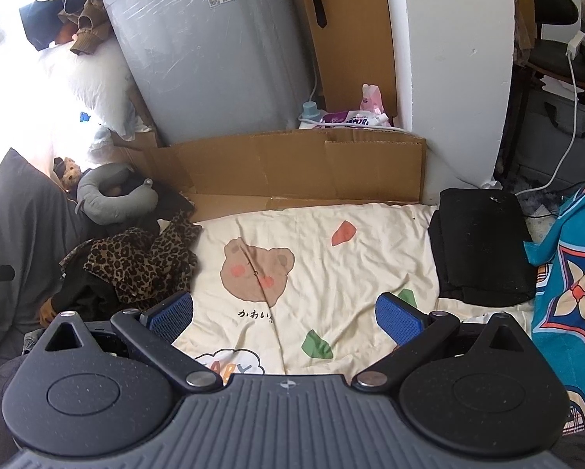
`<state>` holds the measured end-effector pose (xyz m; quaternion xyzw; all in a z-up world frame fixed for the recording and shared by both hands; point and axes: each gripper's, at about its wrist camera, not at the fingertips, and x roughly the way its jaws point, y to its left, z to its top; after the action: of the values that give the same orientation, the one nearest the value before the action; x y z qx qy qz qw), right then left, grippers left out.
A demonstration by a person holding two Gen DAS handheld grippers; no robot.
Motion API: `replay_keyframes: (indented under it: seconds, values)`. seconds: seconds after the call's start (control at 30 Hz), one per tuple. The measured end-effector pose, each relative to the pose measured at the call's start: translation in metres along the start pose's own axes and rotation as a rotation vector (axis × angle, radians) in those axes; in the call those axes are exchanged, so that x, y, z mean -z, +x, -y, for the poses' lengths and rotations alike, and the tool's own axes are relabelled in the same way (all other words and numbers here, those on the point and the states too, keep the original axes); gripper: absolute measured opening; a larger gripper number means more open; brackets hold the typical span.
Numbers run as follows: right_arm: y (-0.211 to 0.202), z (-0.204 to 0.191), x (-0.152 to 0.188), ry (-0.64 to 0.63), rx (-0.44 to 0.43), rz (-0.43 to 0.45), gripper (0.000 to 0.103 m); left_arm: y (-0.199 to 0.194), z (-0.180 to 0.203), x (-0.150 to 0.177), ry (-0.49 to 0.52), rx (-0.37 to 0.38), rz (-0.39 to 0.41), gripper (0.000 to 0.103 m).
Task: Fold clothes
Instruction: 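Move the left tool toward the leopard-print garment on the clothes pile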
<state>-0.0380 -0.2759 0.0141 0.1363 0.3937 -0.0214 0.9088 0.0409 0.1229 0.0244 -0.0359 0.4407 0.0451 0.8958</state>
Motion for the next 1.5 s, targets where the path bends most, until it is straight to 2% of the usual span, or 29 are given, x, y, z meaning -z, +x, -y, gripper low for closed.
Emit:
replay_keyframes:
  seconds: [0.1,0.2,0.33,0.43,1.0,1.3,1.4,1.5]
  values:
    - [0.009,-0.001,-0.002,0.007,0.005,0.003,0.102,0.007,-0.009,-0.001,-0.012,-0.010,-0.001,0.102]
    - [0.018,0.001,-0.006,0.052,-0.042,-0.003,0.102,0.017,-0.017,-0.001,-0.029,0.004,-0.016,0.102]
    - [0.034,0.001,-0.009,0.062,-0.050,-0.016,0.102,0.036,-0.021,0.001,0.028,-0.015,-0.040,0.102]
    - [0.048,-0.001,-0.010,0.067,-0.057,-0.032,0.102,0.048,-0.027,0.002,0.024,-0.014,-0.051,0.102]
    - [0.150,-0.025,-0.014,-0.037,-0.063,-0.081,0.102,0.131,-0.056,-0.002,-0.041,-0.079,-0.130,0.096]
    - [0.195,-0.035,0.001,-0.088,-0.101,-0.098,0.102,0.171,-0.084,0.009,-0.077,-0.075,-0.111,0.095]
    - [0.208,-0.042,0.010,-0.112,-0.119,-0.104,0.101,0.191,-0.094,0.017,-0.095,-0.069,-0.111,0.088]
    - [0.220,-0.050,0.019,-0.148,-0.099,-0.105,0.101,0.208,-0.104,0.023,-0.125,-0.063,-0.109,0.086]
